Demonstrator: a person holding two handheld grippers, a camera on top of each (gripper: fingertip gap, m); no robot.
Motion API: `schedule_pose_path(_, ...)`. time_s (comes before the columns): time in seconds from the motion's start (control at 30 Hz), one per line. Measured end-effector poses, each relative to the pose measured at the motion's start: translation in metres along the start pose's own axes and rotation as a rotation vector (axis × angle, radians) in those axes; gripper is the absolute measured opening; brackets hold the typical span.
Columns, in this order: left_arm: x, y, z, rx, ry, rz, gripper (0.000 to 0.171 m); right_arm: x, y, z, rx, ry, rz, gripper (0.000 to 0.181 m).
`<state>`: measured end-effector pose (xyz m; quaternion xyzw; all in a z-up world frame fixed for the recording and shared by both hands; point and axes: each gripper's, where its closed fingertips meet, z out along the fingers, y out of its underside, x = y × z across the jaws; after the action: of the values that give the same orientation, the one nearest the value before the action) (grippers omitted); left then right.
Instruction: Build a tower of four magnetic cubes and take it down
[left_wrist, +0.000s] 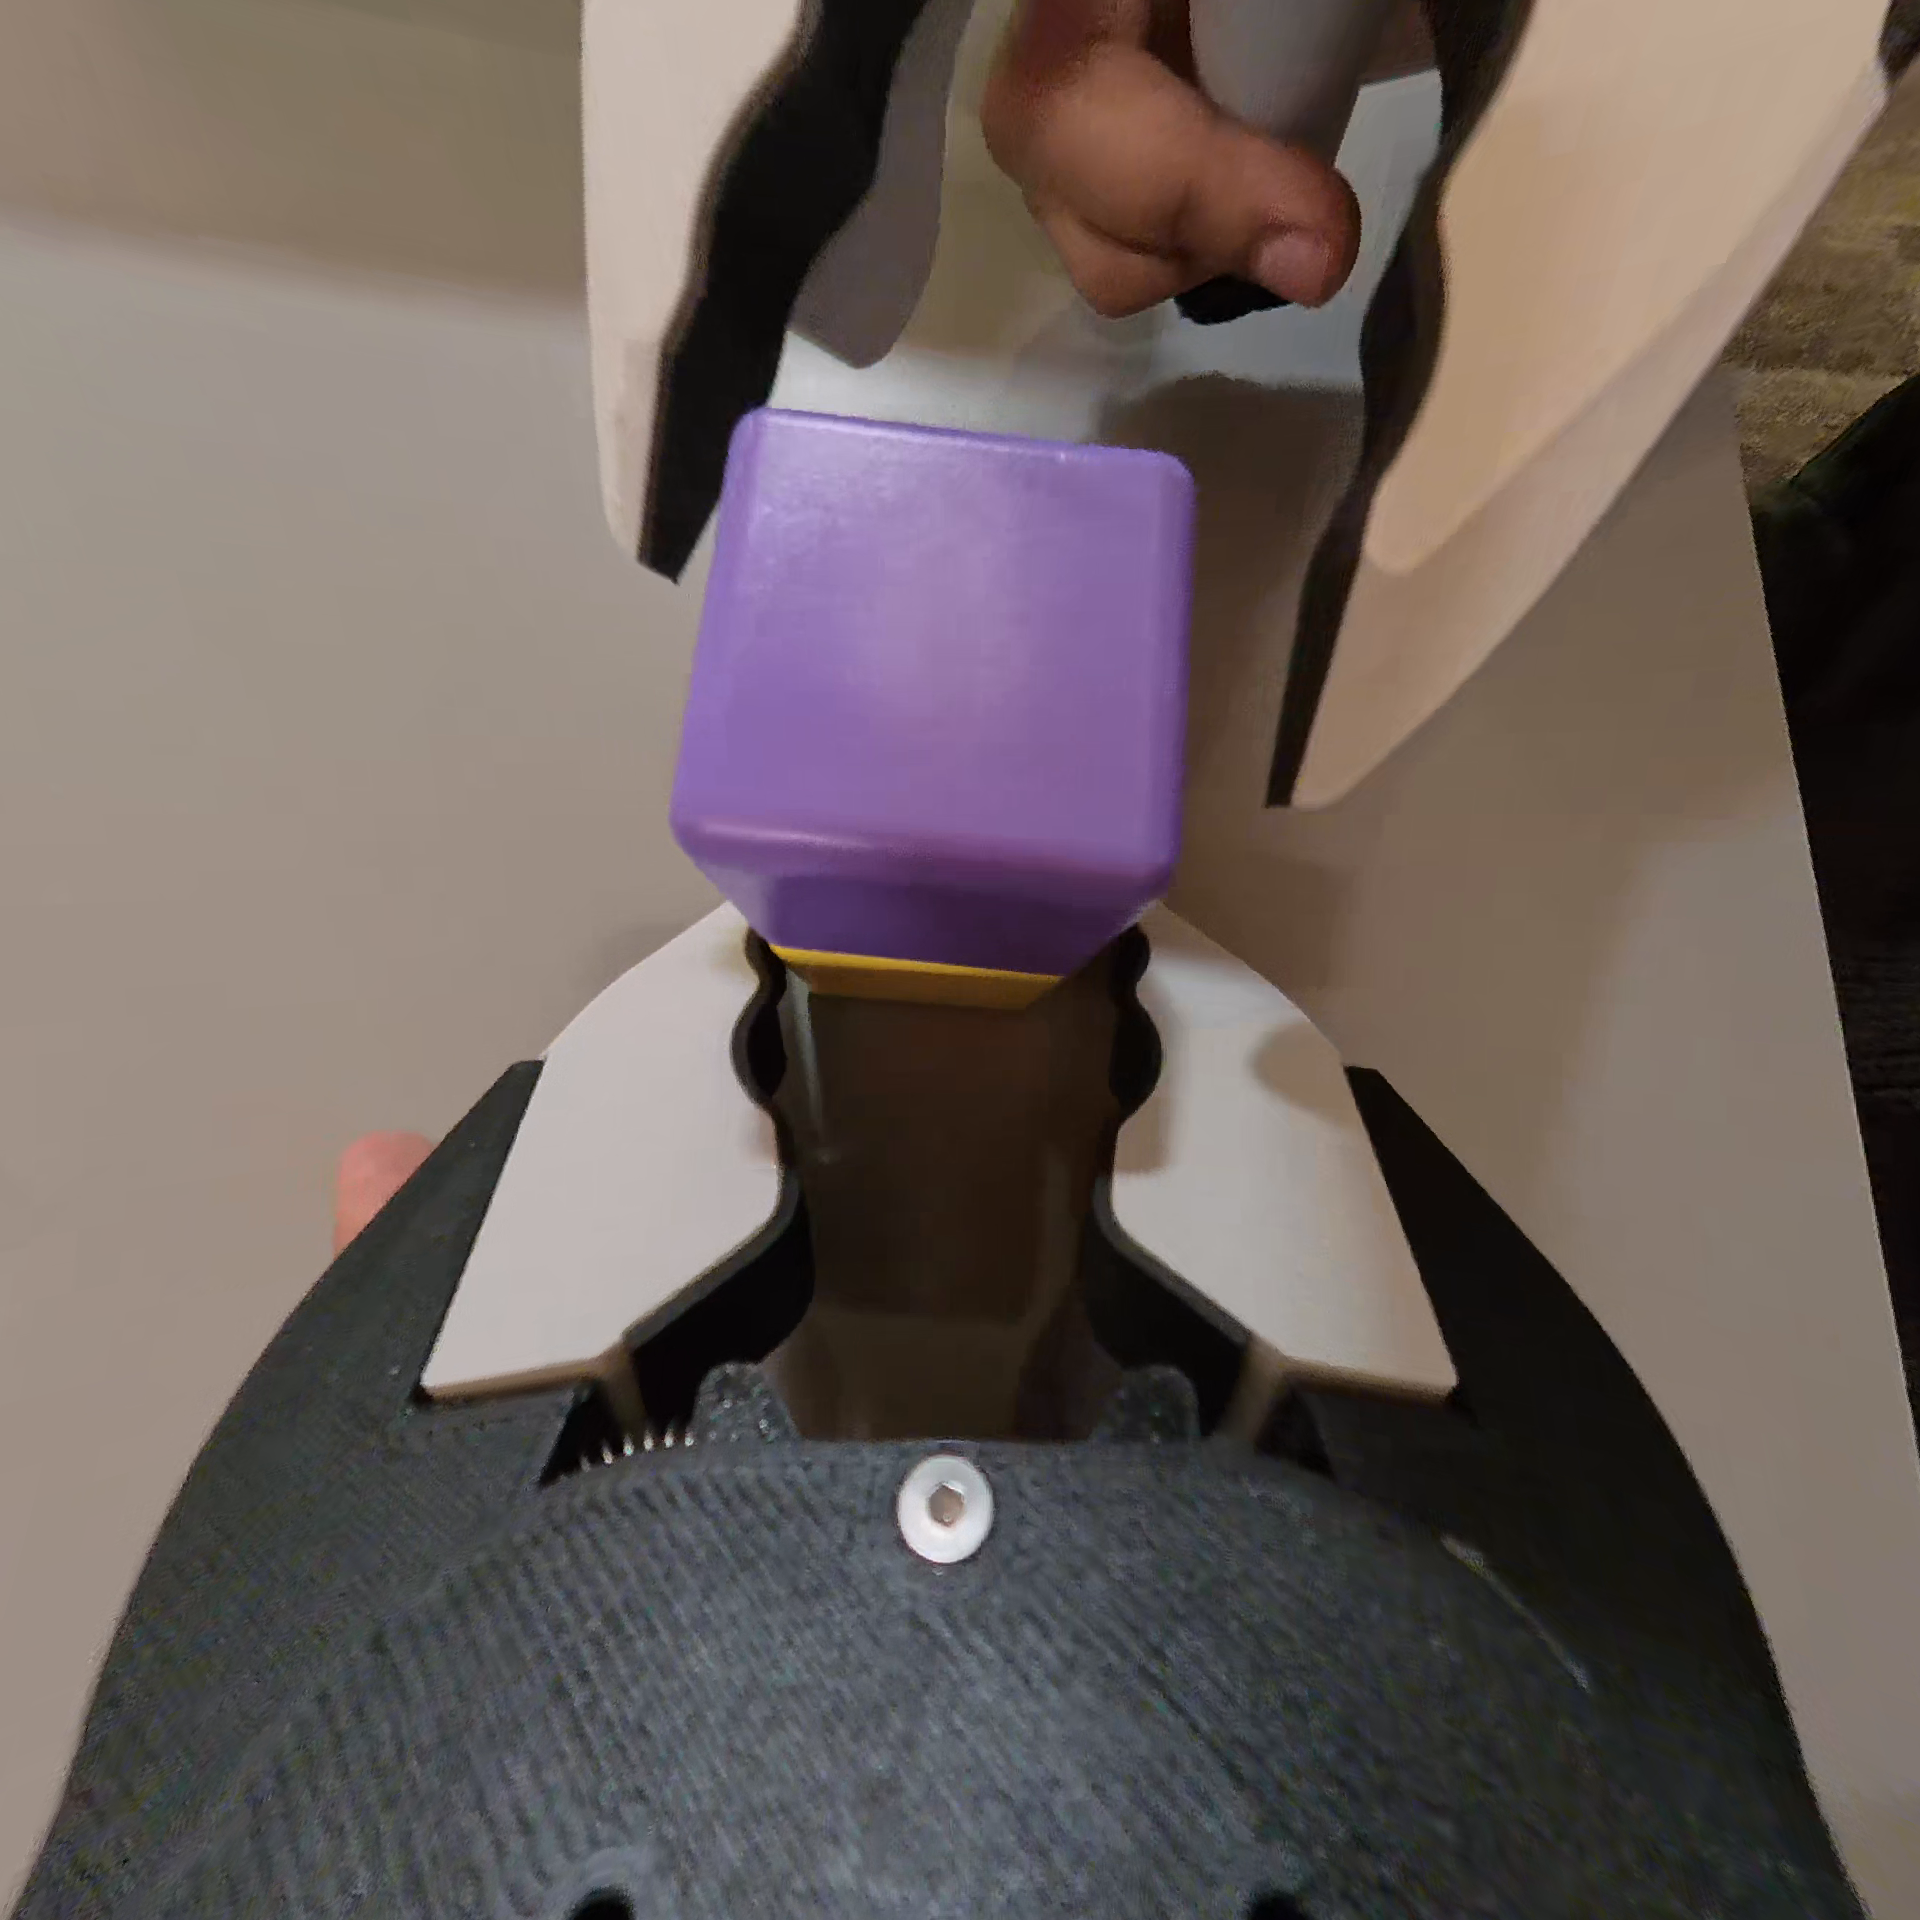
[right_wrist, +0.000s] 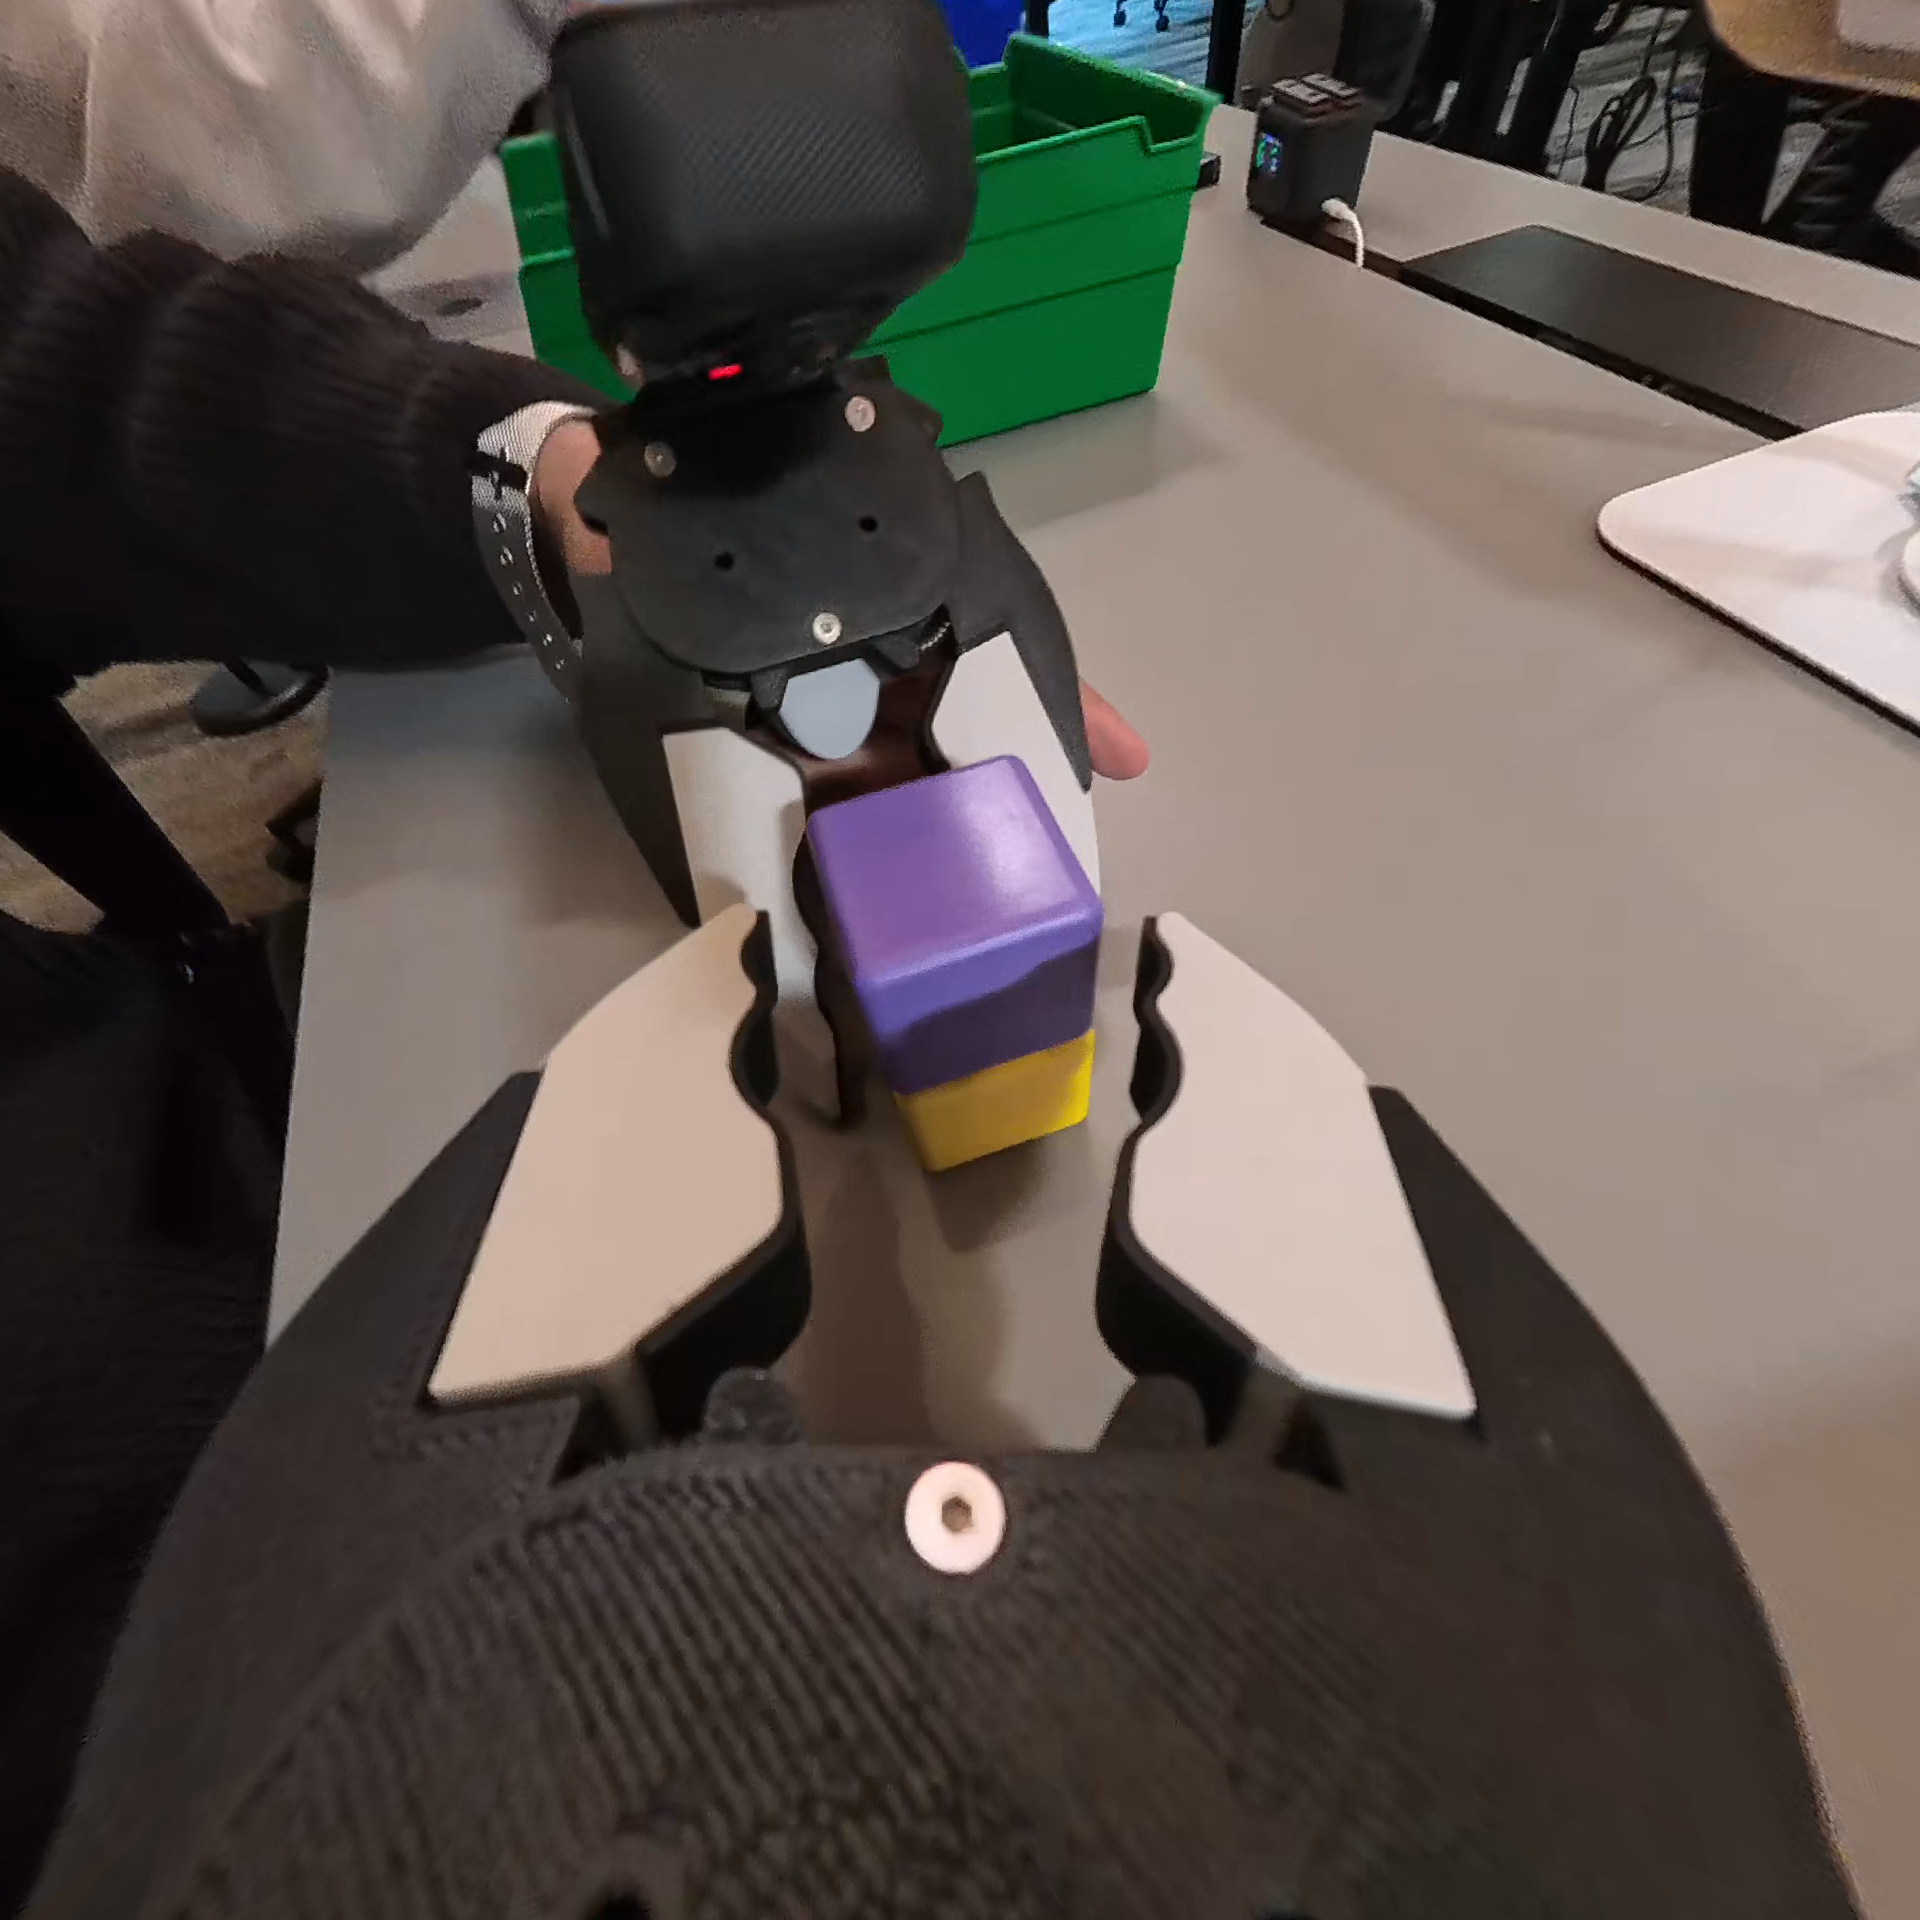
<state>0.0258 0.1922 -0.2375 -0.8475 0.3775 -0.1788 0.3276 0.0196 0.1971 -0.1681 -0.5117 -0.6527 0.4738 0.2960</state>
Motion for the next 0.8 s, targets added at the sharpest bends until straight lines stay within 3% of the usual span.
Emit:
schedule_pose_path(0.33,0.001,-0.008,-0.001,0.042,0.059,-0.061,0.056,-0.002,0.004,0.007,-0.006,-0.026,-0.08,0.064)
schedule_pose_path(0.43,0.001,-0.007,-0.001,0.04,0.06,-0.058,0.055,0.002,0.004,0.007,-0.005,0.001,-0.099,0.051)
schedule_pose_path(0.8,0.0,-0.008,0.0,0.043,0.047,-0.056,0.05,0.007,-0.004,0.001,0.064,0.03,-0.071,0.051)
